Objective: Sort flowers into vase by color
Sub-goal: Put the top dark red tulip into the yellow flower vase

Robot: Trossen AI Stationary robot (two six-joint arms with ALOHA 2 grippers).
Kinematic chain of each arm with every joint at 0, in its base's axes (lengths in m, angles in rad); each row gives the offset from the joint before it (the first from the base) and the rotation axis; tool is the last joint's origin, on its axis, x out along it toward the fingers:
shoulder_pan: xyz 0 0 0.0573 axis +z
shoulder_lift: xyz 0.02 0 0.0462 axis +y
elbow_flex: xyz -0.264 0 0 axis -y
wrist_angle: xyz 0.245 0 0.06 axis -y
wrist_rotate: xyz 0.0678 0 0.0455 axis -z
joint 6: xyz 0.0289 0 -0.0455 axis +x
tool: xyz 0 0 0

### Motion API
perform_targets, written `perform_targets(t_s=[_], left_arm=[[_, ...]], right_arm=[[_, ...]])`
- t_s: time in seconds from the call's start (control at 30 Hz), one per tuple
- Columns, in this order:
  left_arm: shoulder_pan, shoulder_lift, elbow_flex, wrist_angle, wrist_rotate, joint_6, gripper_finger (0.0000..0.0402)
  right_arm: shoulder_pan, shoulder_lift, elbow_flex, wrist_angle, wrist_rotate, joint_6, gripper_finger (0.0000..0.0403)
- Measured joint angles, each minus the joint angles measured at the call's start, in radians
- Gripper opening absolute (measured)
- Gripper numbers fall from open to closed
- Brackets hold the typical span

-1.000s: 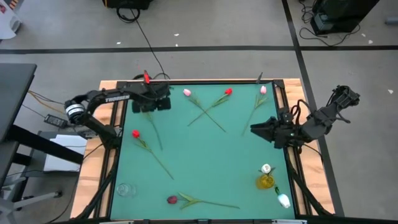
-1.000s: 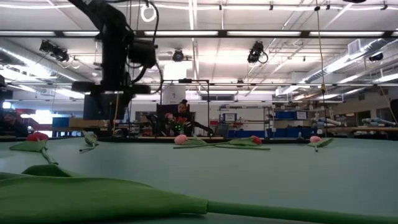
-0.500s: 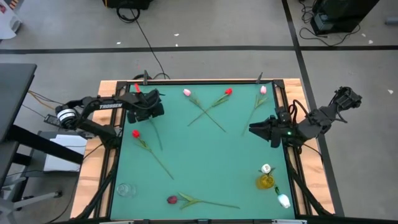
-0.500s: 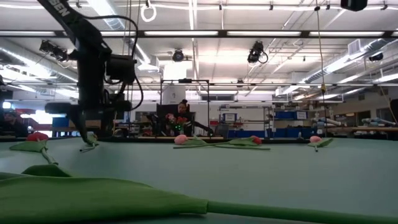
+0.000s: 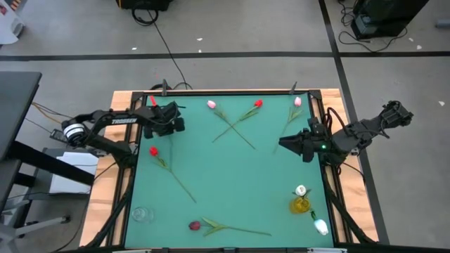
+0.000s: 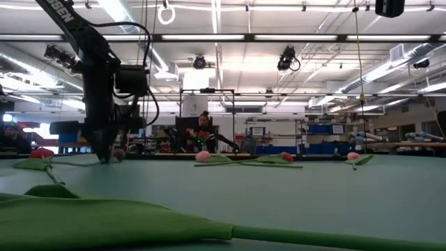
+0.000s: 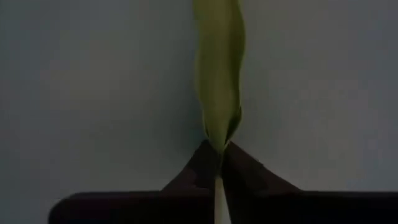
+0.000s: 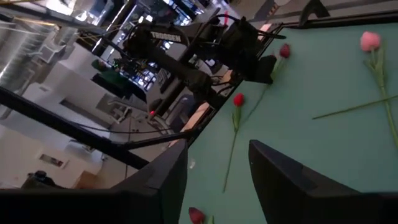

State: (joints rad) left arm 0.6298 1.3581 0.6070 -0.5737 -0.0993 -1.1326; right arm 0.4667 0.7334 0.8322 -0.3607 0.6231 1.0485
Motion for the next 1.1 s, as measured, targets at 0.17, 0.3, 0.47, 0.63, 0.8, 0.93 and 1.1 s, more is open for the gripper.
perform_targets(t_s=[0.17, 0.3, 0.47, 0.63, 0.8, 0.93, 1.1], left_arm=[[-0.055, -0.087, 0.000, 0.081, 0.067, -0.004, 0.0013], [-0.160, -0.177, 0.000, 0.362, 0.086, 0.126, 0.0013], [-0.331, -0.206, 0.002, 0.947, 0.126, 0.373, 0.0013], [-0.461, -0.137, 0.008, 1.263, 0.024, 0.388, 0.0013], [-0.552, -0.047, 0.122, 1.253, -0.019, 0.459, 0.0013], [-0.594, 0.039, 0.248, 1.210, -0.019, 0.545, 0.0012], [-0.622, 0.119, 0.404, 1.084, -0.008, 0.618, 0.0012]], right_arm=[[0.002, 0.003, 0.000, 0.001, -0.010, -0.035, 0.0163], [0.003, 0.031, 0.000, 0.002, -0.019, -0.066, 0.0168], [-0.038, 0.111, 0.000, 0.056, -0.032, -0.134, 0.0191], [-0.116, 0.203, 0.000, 0.181, -0.124, -0.225, 0.0234], [-0.189, 0.285, 0.000, 0.301, -0.214, -0.295, 0.0260], [-0.242, 0.335, 0.000, 0.329, -0.298, -0.319, 0.0254], [-0.271, 0.358, 0.000, 0.341, -0.326, -0.371, 0.0228]])
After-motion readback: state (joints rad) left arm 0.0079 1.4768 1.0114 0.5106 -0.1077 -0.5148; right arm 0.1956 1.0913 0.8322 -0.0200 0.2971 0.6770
